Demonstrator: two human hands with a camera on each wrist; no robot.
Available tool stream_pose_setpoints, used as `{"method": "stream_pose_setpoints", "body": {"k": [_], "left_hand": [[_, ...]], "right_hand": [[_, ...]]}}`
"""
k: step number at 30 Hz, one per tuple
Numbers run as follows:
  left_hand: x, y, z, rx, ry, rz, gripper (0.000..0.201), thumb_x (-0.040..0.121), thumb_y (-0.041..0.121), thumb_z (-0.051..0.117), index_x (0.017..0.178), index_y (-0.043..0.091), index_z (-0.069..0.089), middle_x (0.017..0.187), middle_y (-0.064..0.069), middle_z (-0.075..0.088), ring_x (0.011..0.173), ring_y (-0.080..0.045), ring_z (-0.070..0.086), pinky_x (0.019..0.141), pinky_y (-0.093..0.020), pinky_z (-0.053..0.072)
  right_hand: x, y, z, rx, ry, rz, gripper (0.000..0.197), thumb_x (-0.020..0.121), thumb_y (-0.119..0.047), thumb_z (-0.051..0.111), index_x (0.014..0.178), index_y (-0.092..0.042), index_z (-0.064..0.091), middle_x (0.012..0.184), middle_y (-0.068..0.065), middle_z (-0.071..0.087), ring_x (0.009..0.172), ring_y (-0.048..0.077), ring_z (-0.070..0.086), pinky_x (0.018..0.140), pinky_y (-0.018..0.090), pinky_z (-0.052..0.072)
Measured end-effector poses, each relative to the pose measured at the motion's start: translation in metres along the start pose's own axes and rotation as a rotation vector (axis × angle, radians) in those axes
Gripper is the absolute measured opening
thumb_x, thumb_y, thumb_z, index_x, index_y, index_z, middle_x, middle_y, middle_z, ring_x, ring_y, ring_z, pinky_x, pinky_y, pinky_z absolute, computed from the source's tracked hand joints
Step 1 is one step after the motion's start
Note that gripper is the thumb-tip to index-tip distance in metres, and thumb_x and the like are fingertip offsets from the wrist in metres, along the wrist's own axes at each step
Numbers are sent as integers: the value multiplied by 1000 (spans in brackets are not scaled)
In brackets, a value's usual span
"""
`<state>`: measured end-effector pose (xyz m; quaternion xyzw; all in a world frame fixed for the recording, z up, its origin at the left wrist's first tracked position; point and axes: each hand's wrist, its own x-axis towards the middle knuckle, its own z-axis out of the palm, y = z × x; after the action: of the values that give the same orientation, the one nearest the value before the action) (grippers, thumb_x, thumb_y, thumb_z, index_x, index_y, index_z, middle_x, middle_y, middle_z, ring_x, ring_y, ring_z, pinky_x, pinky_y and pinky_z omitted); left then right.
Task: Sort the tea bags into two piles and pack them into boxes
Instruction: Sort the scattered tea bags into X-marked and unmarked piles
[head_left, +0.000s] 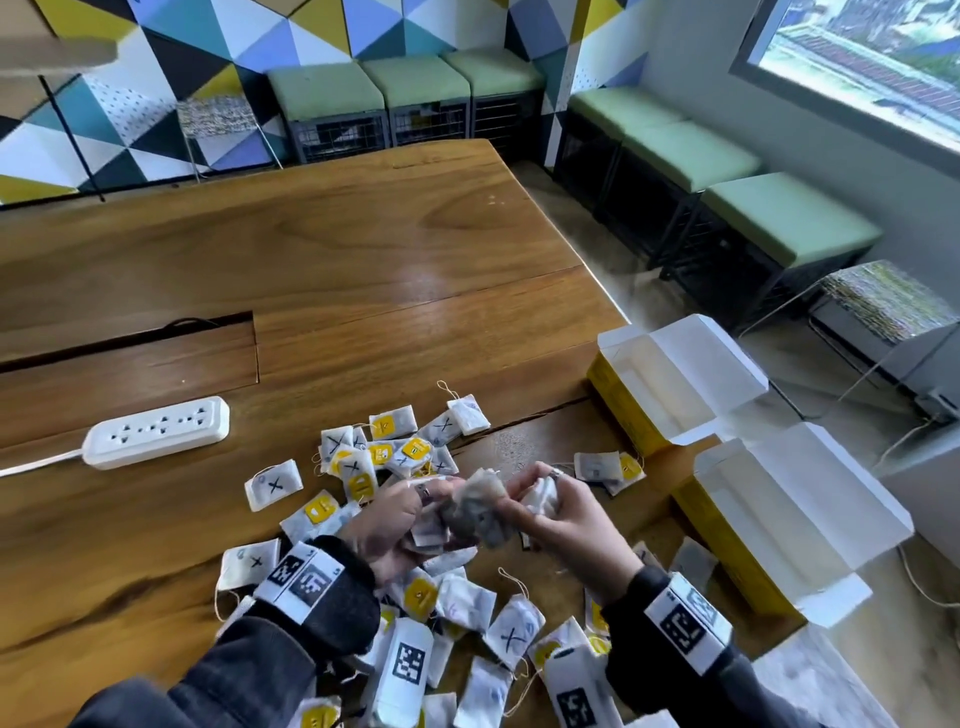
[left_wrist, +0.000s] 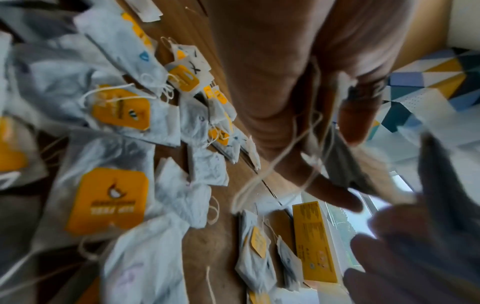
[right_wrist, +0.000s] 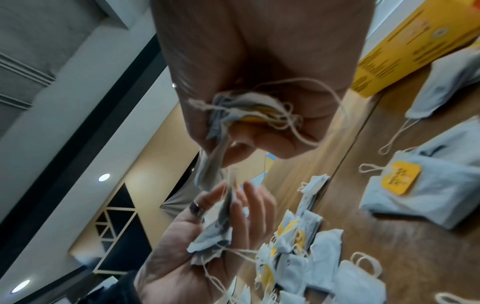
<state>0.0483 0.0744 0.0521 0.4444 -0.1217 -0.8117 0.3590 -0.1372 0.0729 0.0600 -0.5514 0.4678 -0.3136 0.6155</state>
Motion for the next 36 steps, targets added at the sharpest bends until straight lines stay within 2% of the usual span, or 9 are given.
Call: {"method": "stream_pose_setpoints", "body": {"k": [4, 6, 10, 13, 18, 24, 27, 30, 36], "left_hand": [[-19, -5, 1, -251, -315, -140, 33, 90, 22, 54, 110, -2, 66, 86, -14, 64, 67, -14, 62, 53, -14, 50], [-17, -7, -8, -233, -273, -98, 38, 69, 12, 77, 102, -1, 64, 76, -15, 61, 61, -17, 61, 49, -20, 52], [-22, -12, -23, -148, -69, 7, 24, 69, 0, 64, 90, 11, 66, 100, -24, 64, 91, -38, 63, 81, -53, 54], [-26, -13, -34, -199, -45, 24, 52, 56, -6, 69, 105, 10, 66, 92, -25, 63, 70, -36, 66, 50, -38, 56], [-27, -15, -49, -232, -47, 15, 69, 48, -5, 74, 114, 10, 60, 88, -14, 64, 68, -24, 62, 63, -41, 55], [-31, -16, -56, -115, 59, 3, 38, 73, 0, 55, 110, 8, 56, 68, -6, 53, 68, -21, 55, 67, -45, 57], [-32, -16, -52, -35, 131, -26, 25, 81, 10, 54, 106, 8, 57, 65, -3, 50, 63, -20, 53, 64, -42, 57], [-31, -19, -39, -1, 72, -62, 32, 75, 27, 63, 101, 9, 59, 66, -1, 54, 54, -15, 56, 61, -36, 55], [-18, -30, -19, 105, 91, 47, 79, 71, 23, 74, 133, -6, 35, 73, -11, 67, 57, -17, 63, 46, -26, 48]], "right_hand": [[7, 6, 21, -254, 15, 23, 16, 78, -24, 73, 78, -16, 59, 67, 1, 61, 55, 9, 54, 52, 24, 44], [6, 7, 28, -358, 48, 4, 19, 76, -34, 72, 80, -21, 60, 73, 7, 66, 61, 20, 59, 59, 34, 49], [7, 11, 25, -290, 124, 41, 13, 83, -21, 68, 89, -14, 59, 77, 6, 66, 59, 9, 57, 56, 27, 47], [9, 29, 21, -570, -40, 173, 10, 83, -22, 65, 91, -19, 59, 91, 9, 66, 75, 15, 60, 68, 33, 51], [-2, 59, 32, -1053, -309, 252, 40, 77, -34, 66, 108, -13, 53, 109, 2, 43, 96, 25, 56, 80, 34, 49], [-7, 50, 25, -995, -158, 206, 28, 82, -25, 58, 65, -22, 36, 75, -5, 41, 77, 18, 51, 64, 26, 39], [-6, 41, 16, -742, -27, 189, 21, 81, -24, 62, 73, -8, 52, 74, 4, 62, 70, 18, 60, 64, 28, 51], [-5, 25, 14, -442, 23, 158, 50, 68, -51, 72, 84, -5, 59, 83, 14, 69, 69, 22, 64, 63, 40, 54], [1, 7, 34, -237, -113, 105, 15, 85, -24, 66, 78, -16, 55, 68, 5, 57, 47, 4, 44, 44, 18, 36]]}}
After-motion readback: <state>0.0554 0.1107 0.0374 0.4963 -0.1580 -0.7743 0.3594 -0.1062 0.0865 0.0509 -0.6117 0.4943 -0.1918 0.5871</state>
